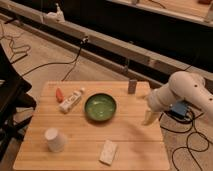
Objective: Place the ceramic cup over the eraser
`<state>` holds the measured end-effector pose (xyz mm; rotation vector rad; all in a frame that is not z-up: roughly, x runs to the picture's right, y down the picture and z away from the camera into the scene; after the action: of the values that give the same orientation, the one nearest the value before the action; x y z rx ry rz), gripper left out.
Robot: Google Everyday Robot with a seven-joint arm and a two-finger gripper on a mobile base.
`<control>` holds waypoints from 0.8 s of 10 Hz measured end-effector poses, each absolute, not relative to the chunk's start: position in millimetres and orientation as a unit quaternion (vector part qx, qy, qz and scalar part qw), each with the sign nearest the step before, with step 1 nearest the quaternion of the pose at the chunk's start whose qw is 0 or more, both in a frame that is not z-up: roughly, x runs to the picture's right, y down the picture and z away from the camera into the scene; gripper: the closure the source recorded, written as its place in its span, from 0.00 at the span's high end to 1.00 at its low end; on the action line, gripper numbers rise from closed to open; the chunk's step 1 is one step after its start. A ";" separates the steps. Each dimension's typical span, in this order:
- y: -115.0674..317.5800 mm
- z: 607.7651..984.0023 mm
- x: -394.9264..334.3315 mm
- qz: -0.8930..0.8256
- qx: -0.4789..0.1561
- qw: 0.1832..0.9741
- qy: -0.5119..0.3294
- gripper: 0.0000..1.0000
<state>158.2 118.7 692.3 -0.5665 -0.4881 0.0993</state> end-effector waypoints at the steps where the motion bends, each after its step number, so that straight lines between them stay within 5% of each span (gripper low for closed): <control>1: 123.1 690.5 139.2 0.035 -0.284 0.925 -0.252 0.80; 8: 167.6 649.0 -19.2 -0.075 -0.312 0.868 -0.379 0.80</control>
<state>-19.2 167.6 649.0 -0.6520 -0.7923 -0.1576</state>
